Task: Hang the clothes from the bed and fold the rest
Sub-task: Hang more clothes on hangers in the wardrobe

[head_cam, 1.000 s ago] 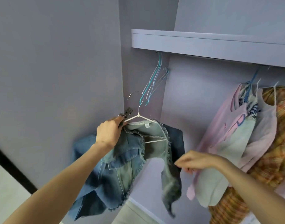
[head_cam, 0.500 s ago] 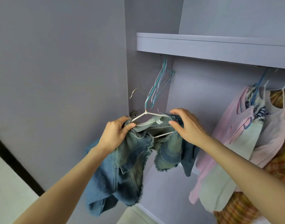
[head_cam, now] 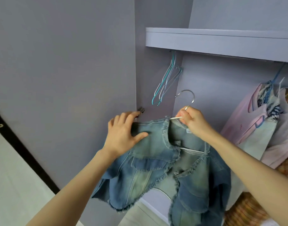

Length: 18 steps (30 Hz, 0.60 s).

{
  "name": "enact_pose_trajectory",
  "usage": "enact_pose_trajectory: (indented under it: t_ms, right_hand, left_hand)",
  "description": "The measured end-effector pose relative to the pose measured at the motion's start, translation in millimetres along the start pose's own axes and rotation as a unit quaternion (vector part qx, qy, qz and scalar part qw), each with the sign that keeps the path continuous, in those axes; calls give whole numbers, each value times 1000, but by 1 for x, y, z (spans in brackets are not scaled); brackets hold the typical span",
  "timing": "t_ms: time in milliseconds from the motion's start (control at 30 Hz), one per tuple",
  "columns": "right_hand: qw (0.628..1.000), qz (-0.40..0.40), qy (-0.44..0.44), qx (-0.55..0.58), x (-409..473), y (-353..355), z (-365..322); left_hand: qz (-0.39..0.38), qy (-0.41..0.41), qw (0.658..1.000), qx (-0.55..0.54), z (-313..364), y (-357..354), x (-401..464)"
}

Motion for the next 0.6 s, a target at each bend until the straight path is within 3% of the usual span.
enact_pose_trajectory:
  t_ms: [167, 333, 467, 533, 600]
  right_hand:
    - [997, 75, -15, 26, -3, 33, 11]
    - [995, 100, -18, -23, -11, 62, 16]
    - [995, 24, -57, -78, -28, 67, 32]
    - [996, 26, -55, -71, -34, 66, 35]
    - [996, 70, -42, -47, -32, 69, 33]
  left_hand:
    - [-154, 198, 962, -107, -45, -29, -24]
    - [-47, 170, 980, -92, -38, -28, -13]
    - [14, 266, 946, -183, -37, -23, 4]
    - [-3, 301, 939, -163, -39, -26, 4]
    - [-92, 301, 948, -56, -46, -36, -5]
Point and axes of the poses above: each hand's wrist, its own x-axis towards the middle knuckle, its own y-axis out of the back of the hand, z = x × y, the point moved 2 cm from there along x, towards the middle knuckle, and after that the axes turned 13 degrees about x, right-handed, at the moved point
